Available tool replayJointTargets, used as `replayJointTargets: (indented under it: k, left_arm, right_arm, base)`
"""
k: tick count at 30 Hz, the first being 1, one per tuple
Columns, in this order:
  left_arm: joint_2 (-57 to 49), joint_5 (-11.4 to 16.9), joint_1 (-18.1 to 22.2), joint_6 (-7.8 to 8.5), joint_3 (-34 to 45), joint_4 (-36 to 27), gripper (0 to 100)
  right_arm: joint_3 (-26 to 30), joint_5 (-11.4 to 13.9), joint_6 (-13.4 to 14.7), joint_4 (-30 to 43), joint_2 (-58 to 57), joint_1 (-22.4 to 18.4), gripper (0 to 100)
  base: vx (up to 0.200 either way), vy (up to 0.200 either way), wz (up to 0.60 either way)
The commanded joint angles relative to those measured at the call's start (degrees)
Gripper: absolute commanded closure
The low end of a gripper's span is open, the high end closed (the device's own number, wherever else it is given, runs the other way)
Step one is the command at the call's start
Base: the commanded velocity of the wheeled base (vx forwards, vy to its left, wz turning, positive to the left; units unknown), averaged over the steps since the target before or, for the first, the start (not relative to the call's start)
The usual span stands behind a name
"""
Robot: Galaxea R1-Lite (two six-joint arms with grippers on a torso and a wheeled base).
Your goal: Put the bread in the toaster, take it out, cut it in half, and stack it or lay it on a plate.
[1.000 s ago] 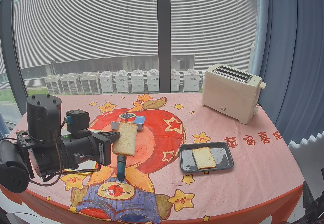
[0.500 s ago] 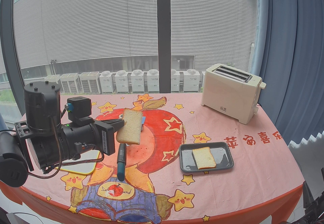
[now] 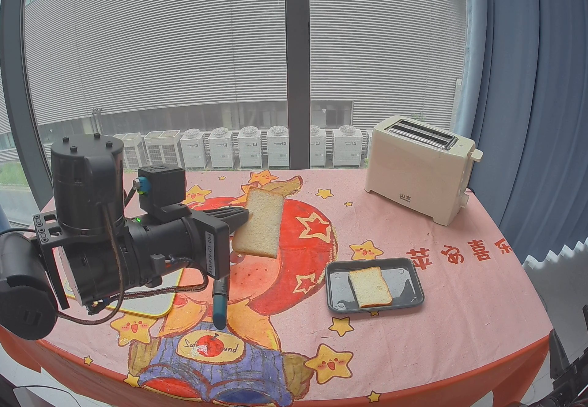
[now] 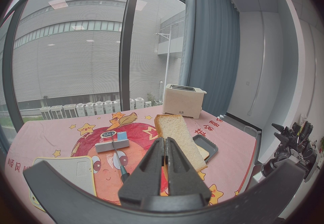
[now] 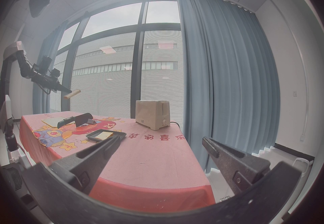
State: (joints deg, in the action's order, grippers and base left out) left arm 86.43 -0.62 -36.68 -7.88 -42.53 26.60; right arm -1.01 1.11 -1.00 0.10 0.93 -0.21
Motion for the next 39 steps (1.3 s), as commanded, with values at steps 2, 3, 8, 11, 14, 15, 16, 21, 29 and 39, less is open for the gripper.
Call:
replayJointTargets:
  k: [2, 3, 8, 11, 14, 15, 16, 21, 29, 39]
  left_arm:
    - [0.3, -0.1, -0.8, -0.04, 0.1, 0.0, 100]
    - [0.3, 0.0, -0.8, -0.12, -0.1, 0.0, 100]
    - [1.2, -0.3, -0.8, -0.04, -0.6, 0.1, 100]
    - [2.1, -0.4, -0.9, -0.04, -0.7, 0.2, 100]
    - [2.6, -0.3, -0.8, -0.12, -1.2, 0.2, 100]
    - [2.7, -0.3, -0.8, -0.12, -1.3, 0.2, 100]
    - [2.7, -0.3, -0.8, -0.12, -1.3, 0.2, 100]
    - [4.2, -0.5, -0.9, -0.04, -1.6, 0.2, 100]
    - [6.0, -3.2, -3.4, -0.91, -2.5, 0.2, 100]
    - [6.4, -3.6, -5.0, -0.91, -1.9, 0.2, 100]
  right_arm:
    - [1.0, 0.0, -0.1, 0.0, -0.8, 0.0, 0]
    - [1.0, 0.0, -0.1, -0.1, -0.8, 0.0, 0]
    - [1.0, 0.0, 0.0, 0.0, -0.8, 0.0, 0]
    - [1.0, 0.0, 0.0, 0.0, -0.8, 0.0, 0]
    - [1.0, 0.0, 0.0, 0.0, -0.8, 0.0, 0]
    - [1.0, 0.0, 0.0, 0.0, -0.8, 0.0, 0]
    - [1.0, 0.0, 0.0, 0.0, -0.8, 0.0, 0]
    - [1.0, 0.0, 0.0, 0.0, -0.8, 0.0, 0]
    - [1.0, -0.1, 0.2, 0.0, -0.6, 0.0, 0]
    - [1.0, -0.1, 0.3, 0.1, -0.8, 0.1, 0]
  base:
    - [0.0, 0.0, 0.0]
    - [0.0, 0.0, 0.0]
    - [0.0, 0.0, 0.0]
    - [0.0, 0.0, 0.0]
    - [0.0, 0.0, 0.0]
    - [0.0, 0.0, 0.0]
    - [0.0, 0.0, 0.0]
    - [0.0, 0.0, 0.0]
    - [0.0, 0.0, 0.0]
    - [0.0, 0.0, 0.0]
